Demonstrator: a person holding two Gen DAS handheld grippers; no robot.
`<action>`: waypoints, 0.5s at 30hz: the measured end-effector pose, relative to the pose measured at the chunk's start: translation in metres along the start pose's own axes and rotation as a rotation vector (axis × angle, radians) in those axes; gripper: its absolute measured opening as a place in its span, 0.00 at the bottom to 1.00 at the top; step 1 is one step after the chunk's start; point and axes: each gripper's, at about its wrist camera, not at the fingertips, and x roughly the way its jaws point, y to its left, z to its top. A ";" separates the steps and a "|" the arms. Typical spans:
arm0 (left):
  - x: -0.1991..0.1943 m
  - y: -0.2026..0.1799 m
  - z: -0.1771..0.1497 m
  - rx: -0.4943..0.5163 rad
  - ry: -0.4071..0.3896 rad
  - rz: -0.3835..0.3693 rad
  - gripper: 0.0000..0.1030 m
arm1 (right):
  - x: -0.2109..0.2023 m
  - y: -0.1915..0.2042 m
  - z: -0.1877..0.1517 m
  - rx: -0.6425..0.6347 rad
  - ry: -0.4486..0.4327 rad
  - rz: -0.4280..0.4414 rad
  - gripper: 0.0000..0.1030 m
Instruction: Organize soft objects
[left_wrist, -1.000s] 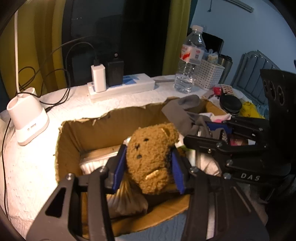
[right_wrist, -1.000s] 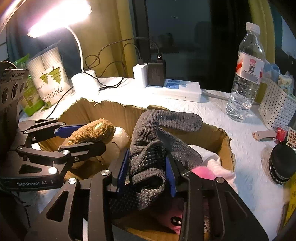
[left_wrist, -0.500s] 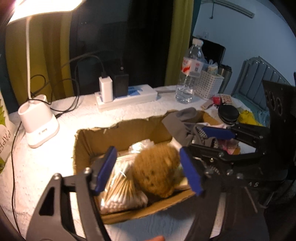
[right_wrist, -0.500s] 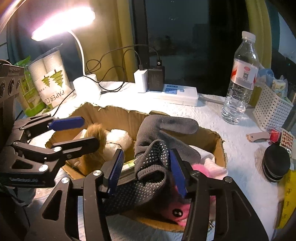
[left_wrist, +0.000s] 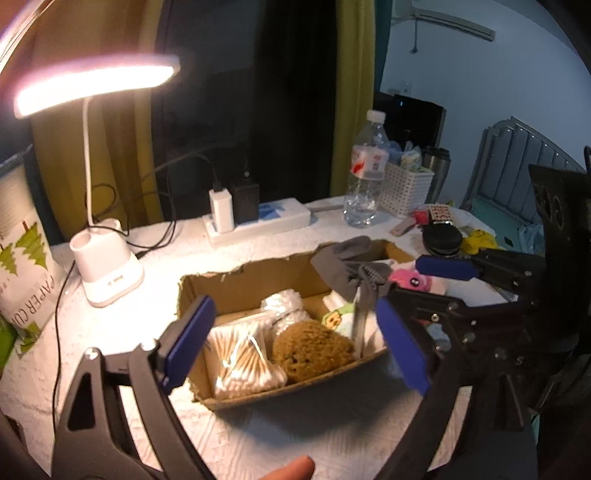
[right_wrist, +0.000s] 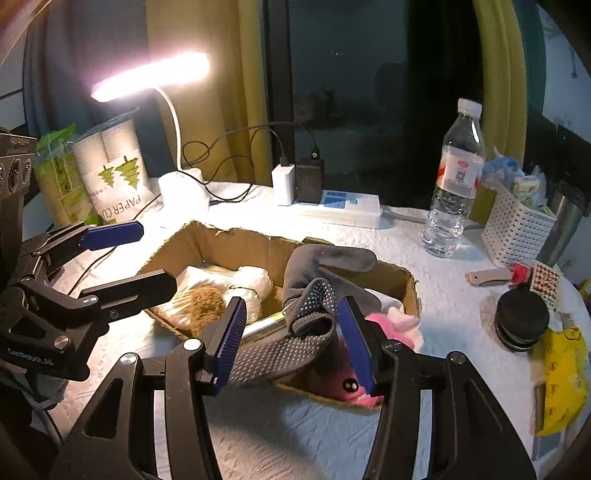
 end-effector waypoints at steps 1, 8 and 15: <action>-0.004 -0.001 0.000 -0.001 -0.007 0.000 0.88 | -0.004 0.001 0.000 0.001 -0.004 -0.001 0.53; -0.033 -0.007 0.000 -0.004 -0.052 0.009 0.89 | -0.034 0.008 -0.005 0.000 -0.042 -0.024 0.54; -0.065 -0.018 -0.003 0.012 -0.109 0.019 0.93 | -0.063 0.018 -0.010 -0.006 -0.079 -0.060 0.60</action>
